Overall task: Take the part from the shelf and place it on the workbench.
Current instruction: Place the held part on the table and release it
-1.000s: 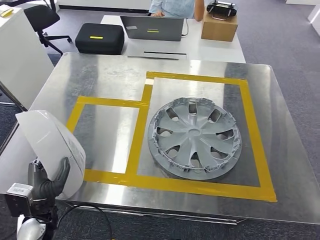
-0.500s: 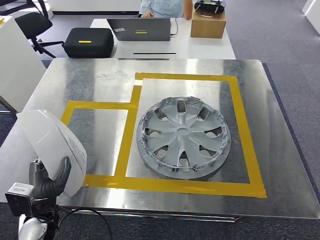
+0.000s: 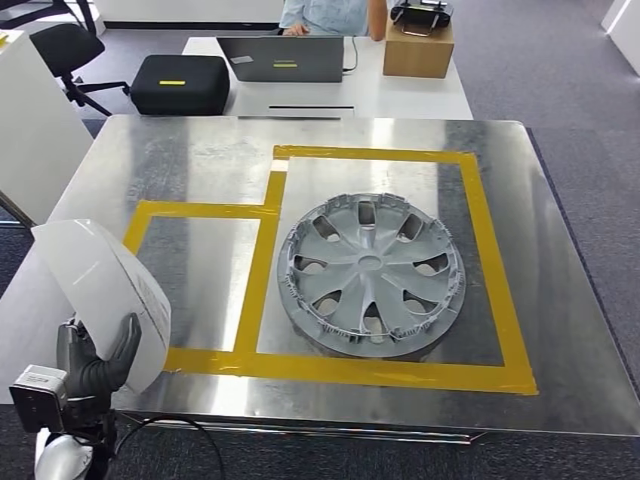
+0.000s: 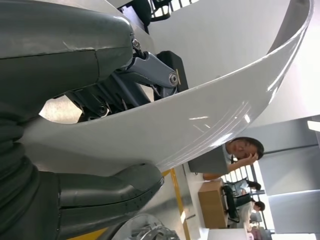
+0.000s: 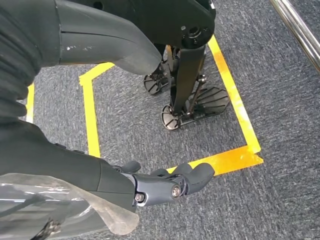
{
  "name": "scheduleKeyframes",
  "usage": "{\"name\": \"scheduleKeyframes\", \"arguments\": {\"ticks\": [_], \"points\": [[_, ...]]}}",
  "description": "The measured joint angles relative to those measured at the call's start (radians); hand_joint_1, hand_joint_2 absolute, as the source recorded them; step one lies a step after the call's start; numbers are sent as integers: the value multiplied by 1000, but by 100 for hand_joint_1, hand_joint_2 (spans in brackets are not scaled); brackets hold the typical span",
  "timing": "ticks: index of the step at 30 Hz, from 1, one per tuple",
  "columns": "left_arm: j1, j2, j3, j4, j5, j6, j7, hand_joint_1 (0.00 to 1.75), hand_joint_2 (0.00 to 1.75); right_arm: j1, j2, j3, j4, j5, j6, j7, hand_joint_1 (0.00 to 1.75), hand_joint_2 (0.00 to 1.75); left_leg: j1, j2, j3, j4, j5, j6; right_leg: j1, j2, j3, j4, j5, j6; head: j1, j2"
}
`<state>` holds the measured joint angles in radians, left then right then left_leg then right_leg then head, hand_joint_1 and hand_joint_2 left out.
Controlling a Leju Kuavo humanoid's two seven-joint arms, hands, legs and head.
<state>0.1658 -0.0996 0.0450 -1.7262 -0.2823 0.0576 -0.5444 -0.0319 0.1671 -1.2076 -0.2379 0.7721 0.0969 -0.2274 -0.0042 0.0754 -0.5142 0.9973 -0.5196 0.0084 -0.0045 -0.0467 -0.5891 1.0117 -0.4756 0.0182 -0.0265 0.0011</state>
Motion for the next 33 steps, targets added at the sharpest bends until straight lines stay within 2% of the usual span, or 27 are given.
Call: {"name": "scheduleKeyframes", "arguments": {"ticks": [33], "points": [[0,0,0,0,0,0,0,175,175,0,0,0,0,0,0,0,0,175,-1,0,0,0,-1,0,-1,0,0,0,0,0,0,0]]}}
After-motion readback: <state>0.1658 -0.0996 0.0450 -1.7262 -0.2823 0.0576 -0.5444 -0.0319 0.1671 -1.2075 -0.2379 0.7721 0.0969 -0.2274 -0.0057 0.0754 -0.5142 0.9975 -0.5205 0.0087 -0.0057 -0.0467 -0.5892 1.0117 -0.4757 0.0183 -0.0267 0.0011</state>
